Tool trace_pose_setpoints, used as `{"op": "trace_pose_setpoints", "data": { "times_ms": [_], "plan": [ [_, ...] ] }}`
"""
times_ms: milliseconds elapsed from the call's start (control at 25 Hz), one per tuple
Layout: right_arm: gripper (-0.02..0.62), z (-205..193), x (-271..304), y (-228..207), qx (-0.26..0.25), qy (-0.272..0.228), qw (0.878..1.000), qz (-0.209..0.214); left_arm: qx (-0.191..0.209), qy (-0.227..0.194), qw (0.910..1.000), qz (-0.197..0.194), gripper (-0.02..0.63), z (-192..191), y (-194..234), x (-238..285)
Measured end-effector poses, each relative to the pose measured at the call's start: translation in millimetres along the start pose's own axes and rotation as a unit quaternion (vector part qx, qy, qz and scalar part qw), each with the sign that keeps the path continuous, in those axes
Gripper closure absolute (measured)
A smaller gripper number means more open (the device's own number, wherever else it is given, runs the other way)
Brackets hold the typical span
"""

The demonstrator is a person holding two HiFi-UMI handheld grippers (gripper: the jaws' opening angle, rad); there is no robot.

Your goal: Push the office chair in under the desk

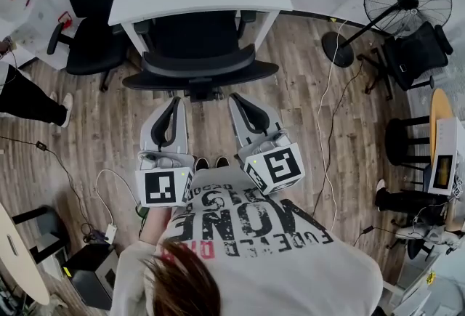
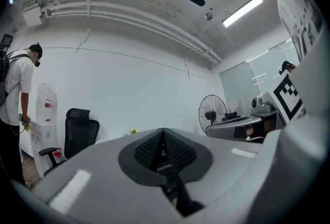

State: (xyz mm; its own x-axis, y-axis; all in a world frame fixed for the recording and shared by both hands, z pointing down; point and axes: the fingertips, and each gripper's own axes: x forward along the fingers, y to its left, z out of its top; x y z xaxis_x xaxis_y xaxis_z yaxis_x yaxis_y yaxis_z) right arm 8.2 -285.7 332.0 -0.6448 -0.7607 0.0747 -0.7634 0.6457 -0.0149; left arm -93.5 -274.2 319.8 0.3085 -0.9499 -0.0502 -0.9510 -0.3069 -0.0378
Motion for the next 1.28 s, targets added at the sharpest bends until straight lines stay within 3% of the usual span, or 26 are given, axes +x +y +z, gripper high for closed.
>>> {"op": "trace_pose_setpoints", "data": {
  "times_ms": [1280],
  "plan": [
    [0.577, -5, 8, -12, 0.004, 0.006, 1.000, -0.009, -0.005, 0.002, 1.0000, 0.002, 0.594, -4, 7, 9]
  ]
}}
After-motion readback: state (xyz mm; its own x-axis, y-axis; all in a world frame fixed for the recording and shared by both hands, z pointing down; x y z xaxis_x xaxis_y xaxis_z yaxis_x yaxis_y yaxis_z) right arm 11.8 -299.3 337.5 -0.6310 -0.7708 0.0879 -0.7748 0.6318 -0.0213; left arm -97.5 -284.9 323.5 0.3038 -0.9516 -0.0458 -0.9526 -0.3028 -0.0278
